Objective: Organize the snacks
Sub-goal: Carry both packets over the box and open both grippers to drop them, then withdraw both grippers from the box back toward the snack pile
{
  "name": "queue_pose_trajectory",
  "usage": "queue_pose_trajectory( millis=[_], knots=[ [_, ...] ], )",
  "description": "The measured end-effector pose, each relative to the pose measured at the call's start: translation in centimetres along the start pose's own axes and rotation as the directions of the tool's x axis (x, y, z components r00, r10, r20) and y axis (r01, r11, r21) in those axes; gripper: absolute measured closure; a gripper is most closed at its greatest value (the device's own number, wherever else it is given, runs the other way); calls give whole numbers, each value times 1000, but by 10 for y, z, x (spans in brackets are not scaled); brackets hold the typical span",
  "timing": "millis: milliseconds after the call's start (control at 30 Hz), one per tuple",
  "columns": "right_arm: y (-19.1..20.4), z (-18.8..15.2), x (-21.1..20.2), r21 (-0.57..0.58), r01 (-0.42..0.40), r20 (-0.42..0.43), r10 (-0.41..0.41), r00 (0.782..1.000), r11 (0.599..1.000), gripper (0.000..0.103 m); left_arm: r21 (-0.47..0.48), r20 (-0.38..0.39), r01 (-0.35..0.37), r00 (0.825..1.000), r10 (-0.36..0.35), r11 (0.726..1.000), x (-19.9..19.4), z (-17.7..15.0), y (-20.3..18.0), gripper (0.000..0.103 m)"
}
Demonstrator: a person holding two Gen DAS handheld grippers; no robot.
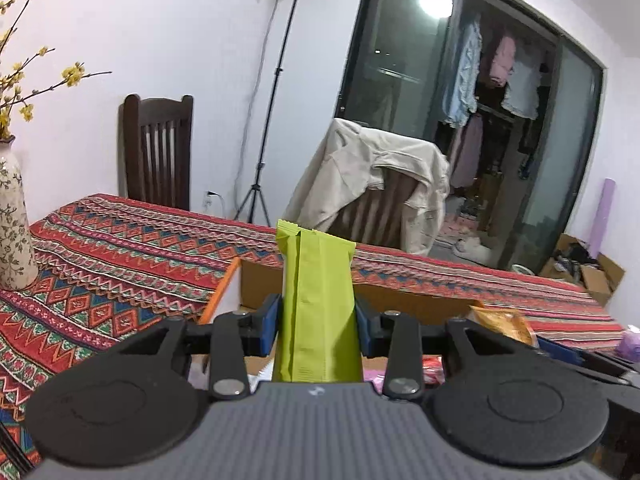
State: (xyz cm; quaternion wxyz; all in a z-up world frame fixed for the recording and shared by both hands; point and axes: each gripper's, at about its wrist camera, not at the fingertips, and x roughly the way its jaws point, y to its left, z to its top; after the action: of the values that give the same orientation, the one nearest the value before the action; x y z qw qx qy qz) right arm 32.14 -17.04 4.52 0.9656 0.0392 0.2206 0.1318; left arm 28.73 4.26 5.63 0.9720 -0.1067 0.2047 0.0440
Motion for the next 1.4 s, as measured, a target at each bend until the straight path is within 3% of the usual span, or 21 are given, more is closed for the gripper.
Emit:
queue_pose_trajectory(
  millis=[133,367,467,533,600,700,767,1133,1400],
  knots=[
    [-8,-12,13,20,-11,21,10,1000,1000,62,18,-6,-1,1000,2,1000,17,-14,5,64],
    [-8,-19,25,31,-35,-25,36,999,999,62,59,-17,-10,1000,11,998,22,-21,0,64],
    [-7,-21,27,30,-30,-54,32,998,999,59,40,-12,-22,1000,22,999,20,-24,1,58],
    [-6,-22,24,23,-18,-50,19,999,1000,54,41,-3,-10,1000,10,999,16,-24,1,38],
    [-6,-22,22,25,-13,-42,14,999,1000,27,40,28,-24,999,23,999,10,-24,0,17],
    [-6,-23,18,17,-2,-27,2,1000,1000,9,49,67,-36,997,32,998,2,-23,-2,0],
    [-6,-23,17,20,6,-31,-6,999,1000,0,46,80,-43,996,40,998,-2,-23,-3,0],
    [-5,-24,3,5,14,-13,-14,1000,1000,0,35,88,-33,996,30,999,-20,-21,-3,0],
    [1,-18,-34,-2,8,27,-8,1000,1000,0,23,140,-7,990,4,1000,-67,-10,-7,0]
  ],
)
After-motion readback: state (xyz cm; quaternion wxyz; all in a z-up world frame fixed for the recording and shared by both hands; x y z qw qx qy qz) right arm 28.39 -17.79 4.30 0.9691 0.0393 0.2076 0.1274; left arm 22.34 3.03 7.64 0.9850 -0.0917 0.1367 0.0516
